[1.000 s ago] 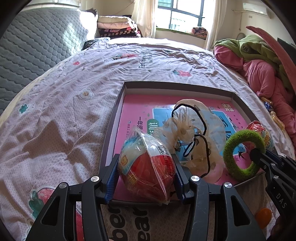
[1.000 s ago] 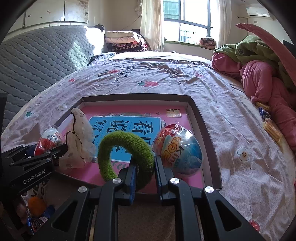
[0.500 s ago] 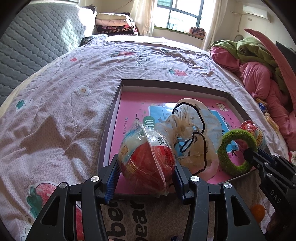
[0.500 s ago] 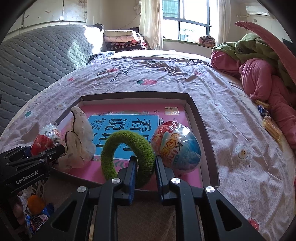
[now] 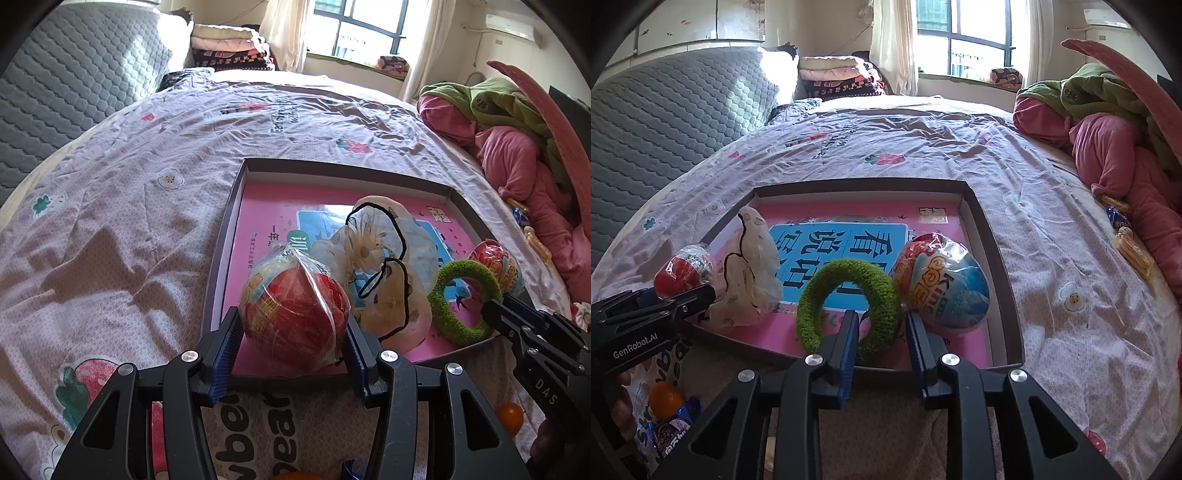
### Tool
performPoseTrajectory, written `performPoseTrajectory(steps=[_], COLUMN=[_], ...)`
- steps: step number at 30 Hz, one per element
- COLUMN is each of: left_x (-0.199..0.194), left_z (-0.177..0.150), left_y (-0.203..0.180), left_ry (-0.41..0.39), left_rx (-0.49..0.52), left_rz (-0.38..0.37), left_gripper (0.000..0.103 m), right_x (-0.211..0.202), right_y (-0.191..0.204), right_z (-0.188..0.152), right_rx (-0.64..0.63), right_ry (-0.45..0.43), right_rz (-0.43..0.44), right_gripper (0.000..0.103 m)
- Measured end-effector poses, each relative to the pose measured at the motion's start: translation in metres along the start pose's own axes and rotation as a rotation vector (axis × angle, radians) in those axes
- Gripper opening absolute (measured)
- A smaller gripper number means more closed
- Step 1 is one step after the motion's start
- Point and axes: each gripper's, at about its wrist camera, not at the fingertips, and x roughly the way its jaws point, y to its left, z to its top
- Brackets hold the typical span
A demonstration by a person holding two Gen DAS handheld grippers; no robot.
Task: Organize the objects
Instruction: 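Lower and open left gripper releasing wrapped egg while right gripper releases green ring, then withdraw both grippers from the tray toward the items on the bed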
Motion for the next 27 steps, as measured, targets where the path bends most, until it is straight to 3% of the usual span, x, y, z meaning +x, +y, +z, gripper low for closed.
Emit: performPoseTrajectory(steps=[27], left_x=[-0.024], left_z=[-0.001], left_y=[-0.006], left_ry=[-0.061], left_rx=[0.021], left_rz=[-0.013], left_gripper=[0.053], right_x=[-0.02], right_y=[-0.003], right_z=[0.0], right_rx=[-0.015], right_ry=[-0.035], right_rz=[-0.02], right_gripper=[0.038])
